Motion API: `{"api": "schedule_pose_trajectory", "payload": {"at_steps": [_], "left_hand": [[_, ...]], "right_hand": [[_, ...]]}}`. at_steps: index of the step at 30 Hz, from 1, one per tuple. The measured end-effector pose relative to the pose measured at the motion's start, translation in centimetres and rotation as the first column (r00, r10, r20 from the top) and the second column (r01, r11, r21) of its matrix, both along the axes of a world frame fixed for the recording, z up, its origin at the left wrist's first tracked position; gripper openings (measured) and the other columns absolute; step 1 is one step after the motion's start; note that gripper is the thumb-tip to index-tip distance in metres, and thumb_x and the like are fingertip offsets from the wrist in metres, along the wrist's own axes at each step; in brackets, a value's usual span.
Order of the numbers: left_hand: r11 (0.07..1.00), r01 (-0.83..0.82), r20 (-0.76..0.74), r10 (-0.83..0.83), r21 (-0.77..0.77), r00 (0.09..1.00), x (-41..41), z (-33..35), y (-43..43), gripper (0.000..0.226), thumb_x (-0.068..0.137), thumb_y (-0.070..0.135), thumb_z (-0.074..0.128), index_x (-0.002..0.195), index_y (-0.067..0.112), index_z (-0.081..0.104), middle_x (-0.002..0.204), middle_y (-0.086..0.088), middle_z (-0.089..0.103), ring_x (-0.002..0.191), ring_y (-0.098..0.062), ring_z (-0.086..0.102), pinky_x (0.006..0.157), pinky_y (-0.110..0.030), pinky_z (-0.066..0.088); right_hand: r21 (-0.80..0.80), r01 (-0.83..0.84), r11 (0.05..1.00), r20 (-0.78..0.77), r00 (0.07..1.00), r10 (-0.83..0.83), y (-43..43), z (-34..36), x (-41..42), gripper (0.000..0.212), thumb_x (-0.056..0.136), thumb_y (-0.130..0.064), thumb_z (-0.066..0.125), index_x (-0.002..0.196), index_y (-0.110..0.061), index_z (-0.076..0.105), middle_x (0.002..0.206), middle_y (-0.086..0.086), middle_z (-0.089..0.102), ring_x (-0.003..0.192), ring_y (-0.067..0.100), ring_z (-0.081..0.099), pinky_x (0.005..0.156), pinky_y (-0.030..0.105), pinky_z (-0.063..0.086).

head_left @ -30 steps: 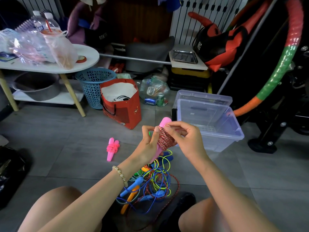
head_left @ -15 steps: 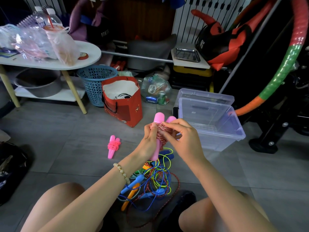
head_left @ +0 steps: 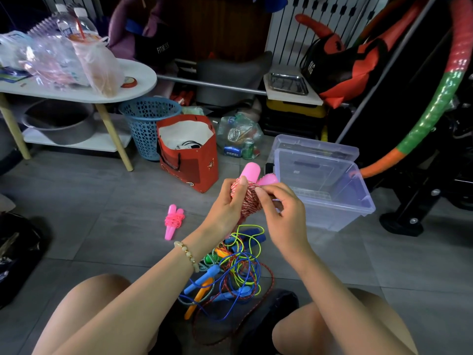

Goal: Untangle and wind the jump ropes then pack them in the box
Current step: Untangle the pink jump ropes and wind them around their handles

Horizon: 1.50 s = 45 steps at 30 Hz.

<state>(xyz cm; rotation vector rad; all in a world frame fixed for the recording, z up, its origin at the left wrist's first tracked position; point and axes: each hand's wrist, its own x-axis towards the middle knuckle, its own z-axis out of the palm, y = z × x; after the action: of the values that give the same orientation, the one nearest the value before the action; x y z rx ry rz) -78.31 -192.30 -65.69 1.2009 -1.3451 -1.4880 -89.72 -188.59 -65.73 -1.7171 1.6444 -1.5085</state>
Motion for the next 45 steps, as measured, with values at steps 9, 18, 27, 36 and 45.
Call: {"api": "schedule_pose_trajectory", "payload": {"at_steps": [9,18,27,36,45], "left_hand": [[0.996,0.020,0.090,-0.028,0.088,0.996,0.4,-0.5,-0.7,0.041,0.093,0.055,0.038,0.103,0.016,0.041,0.064,-0.007,0.050,0.037,-0.012,0.043,0.037,-0.021,0.035],[0.951,0.089,-0.041,-0.080,0.295,0.996,0.2,-0.5,-0.1,0.054,0.095,0.058,0.033,0.123,0.012,0.039,0.060,-0.003,0.046,0.040,-0.014,0.042,0.039,-0.019,0.033],[0.914,0.149,-0.134,-0.105,0.378,0.985,0.4,-0.9,-0.6,0.067,0.094,0.062,0.029,0.131,0.006,0.035,0.051,-0.002,0.044,0.037,-0.013,0.040,0.036,-0.015,0.032],[0.916,0.153,-0.137,-0.109,0.372,0.985,0.9,-1.3,-1.2,0.063,0.094,0.060,0.032,0.128,0.008,0.041,0.050,-0.002,0.045,0.036,-0.013,0.042,0.038,-0.018,0.036],[0.904,0.117,-0.198,-0.036,0.412,0.980,0.5,-1.2,-1.3,0.056,0.095,0.054,0.039,0.125,0.008,0.037,0.046,-0.003,0.040,0.031,-0.014,0.036,0.035,-0.012,0.029]], "right_hand": [[0.222,-0.219,0.950,0.342,0.930,0.135,-0.8,-0.6,-0.3,0.018,0.095,-0.020,0.053,0.083,-0.023,0.066,0.096,0.015,0.060,0.089,0.011,0.058,0.081,0.023,0.049],[0.185,-0.173,0.967,0.130,0.980,0.150,-0.5,-0.8,-0.3,0.020,0.079,-0.039,0.064,0.082,-0.019,0.062,0.078,0.004,0.060,0.070,0.013,0.053,0.065,0.025,0.043],[0.068,-0.172,0.983,0.143,0.976,0.161,-0.3,-0.1,-0.7,0.019,0.079,-0.012,0.073,0.093,-0.017,0.061,0.087,-0.006,0.067,0.085,0.005,0.063,0.085,0.017,0.045],[0.216,-0.300,0.929,0.018,0.953,0.304,-0.1,0.0,-0.8,0.024,0.073,-0.028,0.078,0.092,-0.039,0.067,0.098,-0.013,0.068,0.102,0.010,0.057,0.092,0.020,0.041],[-0.028,-0.092,0.995,-0.285,0.955,0.081,-0.3,-0.3,-0.8,0.008,0.081,-0.017,0.072,0.088,-0.014,0.071,0.101,-0.011,0.058,0.091,0.002,0.056,0.083,0.023,0.048]]}}
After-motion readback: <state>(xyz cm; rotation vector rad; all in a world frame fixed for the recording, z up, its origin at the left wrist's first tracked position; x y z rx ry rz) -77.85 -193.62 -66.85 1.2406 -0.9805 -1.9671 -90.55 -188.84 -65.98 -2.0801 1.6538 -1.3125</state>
